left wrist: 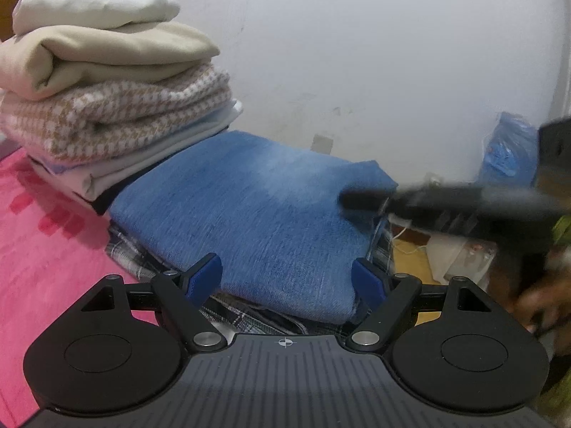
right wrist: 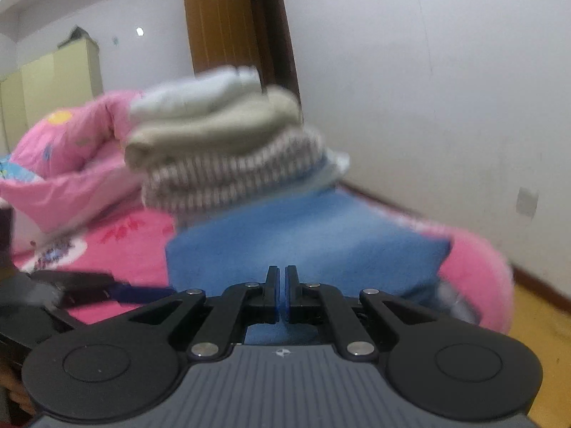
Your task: Fold clothes
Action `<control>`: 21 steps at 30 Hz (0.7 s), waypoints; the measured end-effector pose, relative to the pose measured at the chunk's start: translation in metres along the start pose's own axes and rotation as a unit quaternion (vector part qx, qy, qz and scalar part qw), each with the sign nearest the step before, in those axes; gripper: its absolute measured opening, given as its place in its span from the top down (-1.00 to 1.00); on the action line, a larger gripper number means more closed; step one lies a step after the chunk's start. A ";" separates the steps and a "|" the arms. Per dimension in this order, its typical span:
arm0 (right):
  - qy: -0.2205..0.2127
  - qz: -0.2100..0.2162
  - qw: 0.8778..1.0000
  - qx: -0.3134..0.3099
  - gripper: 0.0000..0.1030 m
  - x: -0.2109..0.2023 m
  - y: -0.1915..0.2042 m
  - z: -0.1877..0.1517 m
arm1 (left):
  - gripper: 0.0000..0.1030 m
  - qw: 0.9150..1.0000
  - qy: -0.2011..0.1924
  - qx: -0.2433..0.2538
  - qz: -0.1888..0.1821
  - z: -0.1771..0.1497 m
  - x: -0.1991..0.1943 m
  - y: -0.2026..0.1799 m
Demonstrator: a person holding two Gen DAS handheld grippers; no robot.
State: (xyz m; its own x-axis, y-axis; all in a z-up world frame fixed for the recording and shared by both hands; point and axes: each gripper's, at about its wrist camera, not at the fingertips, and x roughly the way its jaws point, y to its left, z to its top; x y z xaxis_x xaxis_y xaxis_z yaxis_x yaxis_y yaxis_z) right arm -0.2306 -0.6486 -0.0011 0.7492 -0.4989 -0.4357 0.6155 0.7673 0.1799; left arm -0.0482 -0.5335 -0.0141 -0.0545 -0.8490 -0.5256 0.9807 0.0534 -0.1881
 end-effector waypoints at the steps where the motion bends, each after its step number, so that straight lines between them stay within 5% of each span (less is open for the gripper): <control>1: 0.004 -0.003 1.000 0.006 0.97 0.002 0.000 -0.007 | -0.57 1.000 0.004 -0.001 0.002 0.001 0.000 -0.001; 7: 0.036 0.001 0.998 0.051 0.96 -0.025 -0.008 -0.019 | -0.58 1.000 0.014 0.003 0.018 0.001 -0.001 -0.005; 12: -0.006 -0.004 0.997 0.072 0.96 -0.039 -0.009 -0.005 | -0.59 0.999 0.024 -0.002 0.030 0.001 -0.003 -0.008; 21: 0.018 -0.020 0.993 0.116 0.95 -0.016 -0.013 -0.014 | -0.60 0.998 0.025 0.021 0.052 0.002 -0.006 -0.018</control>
State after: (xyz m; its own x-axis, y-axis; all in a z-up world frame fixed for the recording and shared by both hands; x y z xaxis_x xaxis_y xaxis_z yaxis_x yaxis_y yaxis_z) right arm -0.2538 -0.6454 -0.0090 0.7169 -0.5089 -0.4765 0.6870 0.6322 0.3583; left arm -0.0648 -0.5301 -0.0058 0.0404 -0.8123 -0.5819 0.9885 0.1174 -0.0952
